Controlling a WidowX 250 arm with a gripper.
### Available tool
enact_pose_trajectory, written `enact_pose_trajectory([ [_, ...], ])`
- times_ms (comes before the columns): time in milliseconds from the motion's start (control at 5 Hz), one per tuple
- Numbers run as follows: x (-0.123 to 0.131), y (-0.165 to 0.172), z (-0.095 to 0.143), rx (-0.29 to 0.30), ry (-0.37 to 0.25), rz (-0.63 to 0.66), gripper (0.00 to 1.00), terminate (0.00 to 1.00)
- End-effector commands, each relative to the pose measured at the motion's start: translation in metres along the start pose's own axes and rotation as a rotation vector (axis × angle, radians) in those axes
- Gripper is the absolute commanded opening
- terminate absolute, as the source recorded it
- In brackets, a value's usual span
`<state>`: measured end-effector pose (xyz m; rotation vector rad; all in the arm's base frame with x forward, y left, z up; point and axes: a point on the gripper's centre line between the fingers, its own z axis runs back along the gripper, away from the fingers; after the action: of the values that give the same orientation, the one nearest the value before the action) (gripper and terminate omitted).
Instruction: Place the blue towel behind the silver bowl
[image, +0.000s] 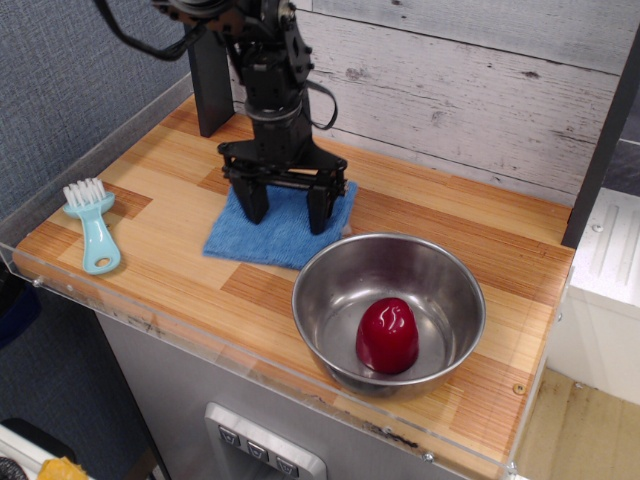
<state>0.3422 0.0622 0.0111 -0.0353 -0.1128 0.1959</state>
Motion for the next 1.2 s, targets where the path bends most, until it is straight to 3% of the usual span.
enact_pose_trajectory([
  [0, 0.039, -0.016, 0.009, -0.007, -0.056, -0.036, 1.00, 0.00],
  [400, 0.037, -0.031, 0.008, -0.020, -0.053, -0.063, 1.00, 0.00],
  [800, 0.023, -0.075, 0.010, -0.045, -0.042, -0.158, 1.00, 0.00],
  [1000, 0.019, -0.098, 0.013, -0.085, -0.046, -0.184, 1.00, 0.00],
])
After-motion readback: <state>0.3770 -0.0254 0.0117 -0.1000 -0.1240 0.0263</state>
